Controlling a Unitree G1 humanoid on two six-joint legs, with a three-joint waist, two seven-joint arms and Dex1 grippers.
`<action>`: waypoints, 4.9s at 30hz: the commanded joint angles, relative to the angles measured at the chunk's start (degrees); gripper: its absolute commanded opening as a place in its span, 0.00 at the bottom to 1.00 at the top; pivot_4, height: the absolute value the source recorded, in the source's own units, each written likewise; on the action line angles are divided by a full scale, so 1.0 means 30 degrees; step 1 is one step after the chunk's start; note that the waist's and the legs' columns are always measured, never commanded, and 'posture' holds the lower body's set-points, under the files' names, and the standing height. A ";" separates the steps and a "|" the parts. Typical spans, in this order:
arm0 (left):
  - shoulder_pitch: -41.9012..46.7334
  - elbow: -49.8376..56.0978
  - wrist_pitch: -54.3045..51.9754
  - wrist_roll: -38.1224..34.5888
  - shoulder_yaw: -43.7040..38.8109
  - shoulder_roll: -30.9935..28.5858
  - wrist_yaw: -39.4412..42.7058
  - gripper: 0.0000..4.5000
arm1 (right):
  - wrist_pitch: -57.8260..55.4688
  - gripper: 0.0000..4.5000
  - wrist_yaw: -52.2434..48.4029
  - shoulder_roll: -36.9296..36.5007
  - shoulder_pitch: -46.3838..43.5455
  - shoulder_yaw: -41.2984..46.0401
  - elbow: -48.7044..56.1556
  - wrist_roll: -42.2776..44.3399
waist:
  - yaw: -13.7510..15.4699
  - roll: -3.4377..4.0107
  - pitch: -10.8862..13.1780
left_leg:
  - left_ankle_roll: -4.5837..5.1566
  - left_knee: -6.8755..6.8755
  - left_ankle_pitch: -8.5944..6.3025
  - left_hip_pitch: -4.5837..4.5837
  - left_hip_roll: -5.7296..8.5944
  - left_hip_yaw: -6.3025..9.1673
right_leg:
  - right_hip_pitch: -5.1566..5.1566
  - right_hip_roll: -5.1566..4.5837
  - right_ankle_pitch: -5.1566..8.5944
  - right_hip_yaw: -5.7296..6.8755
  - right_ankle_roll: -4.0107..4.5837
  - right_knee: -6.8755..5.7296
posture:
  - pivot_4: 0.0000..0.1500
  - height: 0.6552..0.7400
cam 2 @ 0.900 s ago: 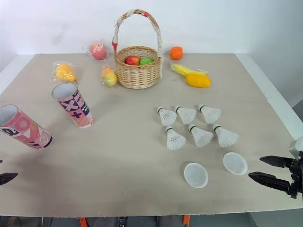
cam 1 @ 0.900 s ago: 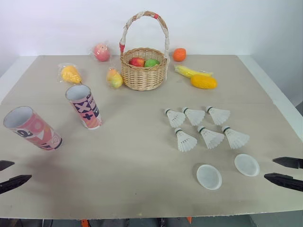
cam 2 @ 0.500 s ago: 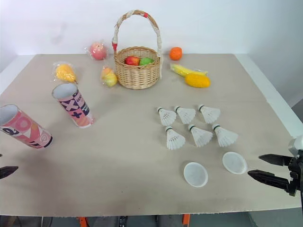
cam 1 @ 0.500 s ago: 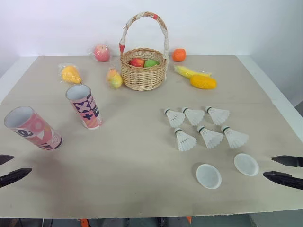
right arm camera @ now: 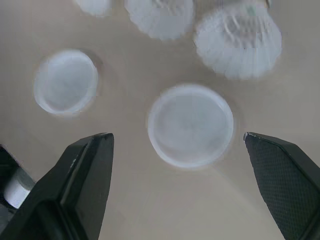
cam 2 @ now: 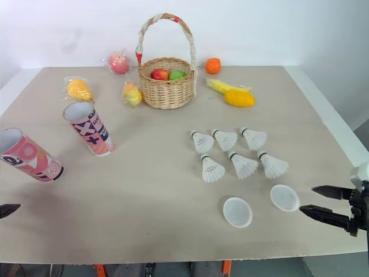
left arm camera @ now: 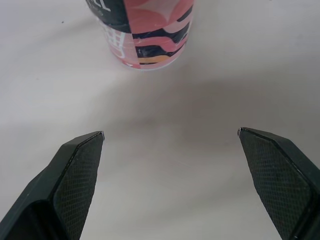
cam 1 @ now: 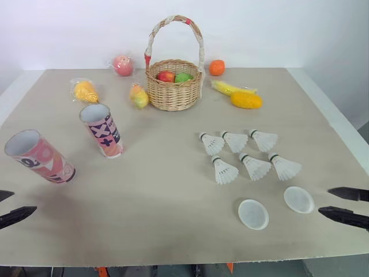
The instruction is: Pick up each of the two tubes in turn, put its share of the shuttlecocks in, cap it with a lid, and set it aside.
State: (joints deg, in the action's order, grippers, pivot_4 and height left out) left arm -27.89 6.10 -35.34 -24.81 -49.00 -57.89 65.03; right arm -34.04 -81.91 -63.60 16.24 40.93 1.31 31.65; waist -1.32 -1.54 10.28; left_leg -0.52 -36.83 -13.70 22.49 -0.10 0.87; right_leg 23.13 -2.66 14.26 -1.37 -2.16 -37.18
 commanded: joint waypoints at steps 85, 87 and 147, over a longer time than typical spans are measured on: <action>0.6930 0.2979 0.5832 0.2344 1.2719 -0.6070 0.3090 0.72 | -0.1238 1.00 1.6056 1.0605 -0.2751 -1.1763 1.4861 0.1340 | 0.0044 -0.0033 -0.0064 | -0.0162 -0.0204 -0.0013 0.0125 -0.0549 -0.0346 | 0.0238 0.0514 -0.0169 -0.0091 0.0348 -0.0076 | 1.00 1.00; 0.8985 0.2492 0.6242 0.3251 1.4639 -0.5649 0.3305 0.72 | -0.0597 1.00 1.6921 1.1239 -0.2208 -1.2308 1.4263 0.0246 | 0.0048 -0.0031 -0.0064 | -0.0161 -0.0209 -0.0013 0.0132 -0.0545 -0.0340 | 0.0242 0.0537 -0.0176 -0.0098 0.0336 -0.0079 | 1.00 1.00; 1.4938 0.2311 0.4791 0.6690 1.9137 -0.2468 0.3454 0.71 | 0.3305 0.02 0.8888 1.3528 -1.7040 -2.1592 0.4690 -0.2937 | 0.0077 -0.0040 -0.0081 | -0.0017 -0.0371 0.0071 0.0167 -0.0501 -0.0539 | 0.0375 0.0627 -0.0316 -0.0455 0.0160 -0.0309 | 1.00 1.00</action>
State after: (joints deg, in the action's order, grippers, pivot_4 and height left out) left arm 17.89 12.01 -20.80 -4.85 8.44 -65.75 75.92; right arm -27.56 -54.15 -24.55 -32.86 -23.03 17.19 24.86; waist -1.09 -1.66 10.03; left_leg -0.57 -37.95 -13.49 23.01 -1.61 -0.75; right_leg 24.26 -0.78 13.31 -2.73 -1.69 -38.10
